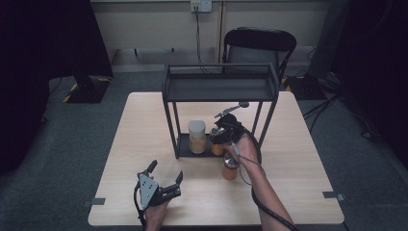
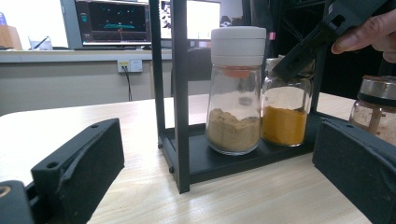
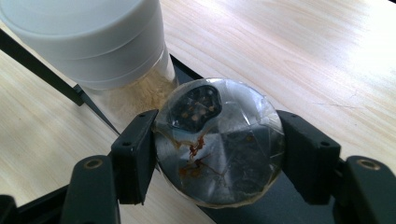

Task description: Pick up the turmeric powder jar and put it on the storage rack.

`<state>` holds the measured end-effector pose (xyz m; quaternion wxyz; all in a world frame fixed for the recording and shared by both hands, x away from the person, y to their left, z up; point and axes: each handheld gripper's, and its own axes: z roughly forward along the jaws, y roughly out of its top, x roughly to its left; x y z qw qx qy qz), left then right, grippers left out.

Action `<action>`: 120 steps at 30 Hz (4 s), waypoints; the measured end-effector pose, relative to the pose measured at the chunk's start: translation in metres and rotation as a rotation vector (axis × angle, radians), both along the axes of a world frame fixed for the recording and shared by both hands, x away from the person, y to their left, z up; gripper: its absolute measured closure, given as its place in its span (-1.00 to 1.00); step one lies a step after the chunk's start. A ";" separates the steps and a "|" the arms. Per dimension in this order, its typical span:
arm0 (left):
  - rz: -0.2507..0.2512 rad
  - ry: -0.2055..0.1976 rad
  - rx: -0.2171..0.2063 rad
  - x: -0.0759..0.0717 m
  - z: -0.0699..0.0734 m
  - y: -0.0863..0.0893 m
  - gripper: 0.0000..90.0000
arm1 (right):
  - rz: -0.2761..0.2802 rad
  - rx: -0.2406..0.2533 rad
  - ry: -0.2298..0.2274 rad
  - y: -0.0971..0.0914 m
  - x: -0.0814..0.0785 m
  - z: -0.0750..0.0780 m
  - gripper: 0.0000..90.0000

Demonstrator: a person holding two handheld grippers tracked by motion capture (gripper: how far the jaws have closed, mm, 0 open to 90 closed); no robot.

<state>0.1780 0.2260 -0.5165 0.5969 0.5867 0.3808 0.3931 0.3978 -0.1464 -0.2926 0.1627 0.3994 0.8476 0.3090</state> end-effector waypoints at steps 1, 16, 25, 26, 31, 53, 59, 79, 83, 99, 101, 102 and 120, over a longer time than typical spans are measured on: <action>0.000 0.000 -0.001 0.000 0.000 0.000 -0.97 | -0.001 0.001 0.001 0.000 0.000 0.000 -0.27; 0.000 0.000 0.000 0.000 0.000 0.000 -0.97 | -0.006 0.020 -0.023 -0.004 -0.004 0.002 -0.76; 0.000 0.000 0.000 0.000 0.000 0.000 -0.97 | -0.025 0.016 -0.064 -0.004 -0.010 -0.001 -1.00; 0.000 -0.001 -0.002 0.000 0.000 0.000 -0.97 | -0.015 0.026 -0.061 -0.006 -0.010 -0.001 -1.00; -0.001 -0.001 -0.002 0.000 0.000 0.000 -0.97 | 0.006 0.054 -0.091 -0.012 -0.014 -0.003 -1.00; -0.003 0.000 0.000 0.000 0.000 0.000 -0.97 | 0.026 0.084 -0.107 -0.017 -0.024 -0.001 -0.90; -0.003 0.000 -0.002 0.000 0.000 0.000 -0.97 | 0.020 0.087 -0.129 -0.017 -0.032 0.001 -0.91; -0.004 0.000 -0.002 0.000 0.000 0.000 -0.96 | 0.003 0.120 -0.201 -0.025 -0.060 0.006 -0.93; -0.004 0.000 -0.001 0.000 0.000 0.000 -0.96 | 0.012 0.125 -0.221 -0.028 -0.067 0.008 -0.92; -0.004 -0.001 -0.001 0.000 0.000 0.000 -0.96 | 0.006 0.167 -0.282 -0.038 -0.088 0.003 -0.94; -0.004 -0.001 0.000 0.000 0.000 0.001 -0.96 | -0.006 0.179 -0.308 -0.039 -0.096 -0.001 -0.97; -0.003 0.000 -0.001 0.000 0.000 0.000 -0.96 | -0.007 0.176 -0.313 -0.039 -0.098 -0.001 -0.97; -0.001 -0.001 -0.001 0.000 0.000 0.000 -0.96 | -0.071 0.286 -0.399 -0.058 -0.129 -0.021 -1.00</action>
